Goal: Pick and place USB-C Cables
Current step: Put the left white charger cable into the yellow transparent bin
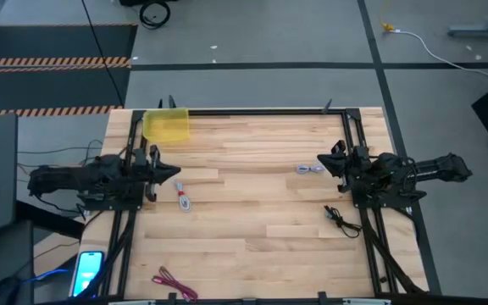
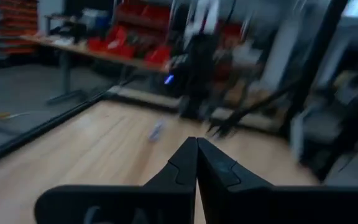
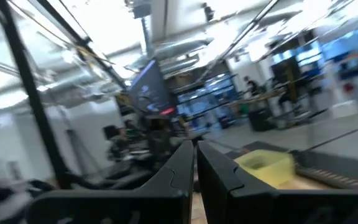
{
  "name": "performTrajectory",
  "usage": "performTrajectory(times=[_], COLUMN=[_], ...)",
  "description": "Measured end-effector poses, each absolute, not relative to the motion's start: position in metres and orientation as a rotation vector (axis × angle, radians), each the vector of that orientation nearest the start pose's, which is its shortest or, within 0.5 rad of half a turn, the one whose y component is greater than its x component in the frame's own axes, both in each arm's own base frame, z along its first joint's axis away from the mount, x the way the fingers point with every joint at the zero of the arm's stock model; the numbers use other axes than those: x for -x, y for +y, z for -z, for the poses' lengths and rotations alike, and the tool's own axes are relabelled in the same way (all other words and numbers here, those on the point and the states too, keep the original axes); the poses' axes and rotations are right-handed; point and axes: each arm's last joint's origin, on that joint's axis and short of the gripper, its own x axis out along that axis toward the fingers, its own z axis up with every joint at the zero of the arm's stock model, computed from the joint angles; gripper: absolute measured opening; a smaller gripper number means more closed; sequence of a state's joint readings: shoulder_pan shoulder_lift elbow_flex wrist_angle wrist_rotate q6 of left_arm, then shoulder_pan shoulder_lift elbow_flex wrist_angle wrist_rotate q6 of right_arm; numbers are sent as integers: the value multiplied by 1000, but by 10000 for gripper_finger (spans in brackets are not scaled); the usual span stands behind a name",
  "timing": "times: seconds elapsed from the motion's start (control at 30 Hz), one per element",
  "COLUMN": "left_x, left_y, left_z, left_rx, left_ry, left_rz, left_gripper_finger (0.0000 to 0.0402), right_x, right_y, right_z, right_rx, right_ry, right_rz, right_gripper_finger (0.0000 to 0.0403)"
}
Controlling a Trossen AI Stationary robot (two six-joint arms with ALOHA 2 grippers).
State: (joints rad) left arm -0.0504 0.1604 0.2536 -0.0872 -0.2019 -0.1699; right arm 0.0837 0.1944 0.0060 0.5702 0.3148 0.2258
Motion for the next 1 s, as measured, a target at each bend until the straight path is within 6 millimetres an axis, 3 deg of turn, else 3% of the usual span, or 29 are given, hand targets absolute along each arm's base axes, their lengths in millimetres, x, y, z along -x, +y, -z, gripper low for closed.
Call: performTrajectory(times=[0.23, 0.4, 0.5, 0.7, 0.8, 1.0], left_x=[-107, -129, -142, -165, -175, -188], left_y=[3, 6, 4, -6, -18, -41], left_z=[-291, -312, -305, -264, -250, -232], left_rx=[-95, 117, 288, 471, 370, -36], left_ry=[299, 531, 703, 1061, 1200, 1338], left_rz=[-385, -607, -642, -632, -521, -255], left_gripper_finger=[54, 92, 118, 172, 191, 203], right_x=[-103, -104, -104, -104, -104, -104], right_y=[-6, -7, -8, -8, -8, -8], right_z=[-194, -188, -186, -186, -186, -186], right_rx=[-311, -296, -284, -189, -114, -28], right_ry=[-331, -267, -251, -224, -205, -183], right_rz=[403, 473, 486, 497, 505, 515], right_gripper_finger=[27, 27, 27, 33, 46, 74])
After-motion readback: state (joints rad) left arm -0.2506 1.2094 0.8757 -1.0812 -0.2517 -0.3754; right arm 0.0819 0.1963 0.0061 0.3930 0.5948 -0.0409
